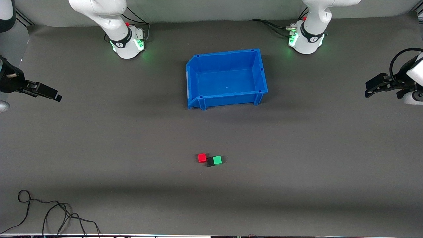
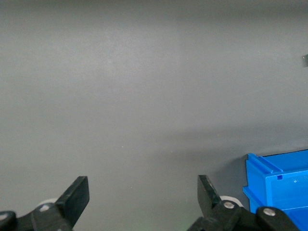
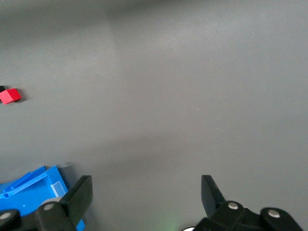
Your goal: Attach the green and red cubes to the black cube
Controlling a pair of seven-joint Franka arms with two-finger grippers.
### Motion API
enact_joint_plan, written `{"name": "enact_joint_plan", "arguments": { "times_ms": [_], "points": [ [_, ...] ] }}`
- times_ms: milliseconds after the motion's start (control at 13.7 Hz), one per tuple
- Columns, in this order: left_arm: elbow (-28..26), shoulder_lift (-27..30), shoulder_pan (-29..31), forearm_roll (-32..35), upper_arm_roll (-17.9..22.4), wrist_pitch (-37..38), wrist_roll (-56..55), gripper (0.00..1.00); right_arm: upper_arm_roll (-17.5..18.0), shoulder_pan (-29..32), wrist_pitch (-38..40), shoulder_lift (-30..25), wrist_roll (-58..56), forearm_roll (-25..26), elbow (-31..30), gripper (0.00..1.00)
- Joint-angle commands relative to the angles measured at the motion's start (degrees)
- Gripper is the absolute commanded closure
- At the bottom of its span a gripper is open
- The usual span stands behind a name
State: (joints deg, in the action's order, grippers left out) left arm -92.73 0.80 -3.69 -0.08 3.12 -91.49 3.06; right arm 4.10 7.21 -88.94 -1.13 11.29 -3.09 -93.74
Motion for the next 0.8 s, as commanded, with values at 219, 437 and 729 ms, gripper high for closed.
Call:
{"name": "enact_joint_plan", "arguments": {
  "times_ms": [219,437,729],
  "points": [
    [0.0,0.34,-0.09,0.96,-0.04,0.26,-0.16,0.0,0.38,1.14,-3.52,-0.89,-1.1,0.63,-1.1,0.0],
    [0.0,0.34,-0.09,0.96,-0.04,0.26,-0.16,0.0,1.78,1.14,-3.26,-0.89,-0.66,1.34,-1.01,0.0],
    [0.09,0.17,-0.18,0.96,-0.04,0.26,-0.34,0.0,3.37,1.31,-2.99,-0.89,-0.48,3.36,-1.01,0.0]
  ]
}}
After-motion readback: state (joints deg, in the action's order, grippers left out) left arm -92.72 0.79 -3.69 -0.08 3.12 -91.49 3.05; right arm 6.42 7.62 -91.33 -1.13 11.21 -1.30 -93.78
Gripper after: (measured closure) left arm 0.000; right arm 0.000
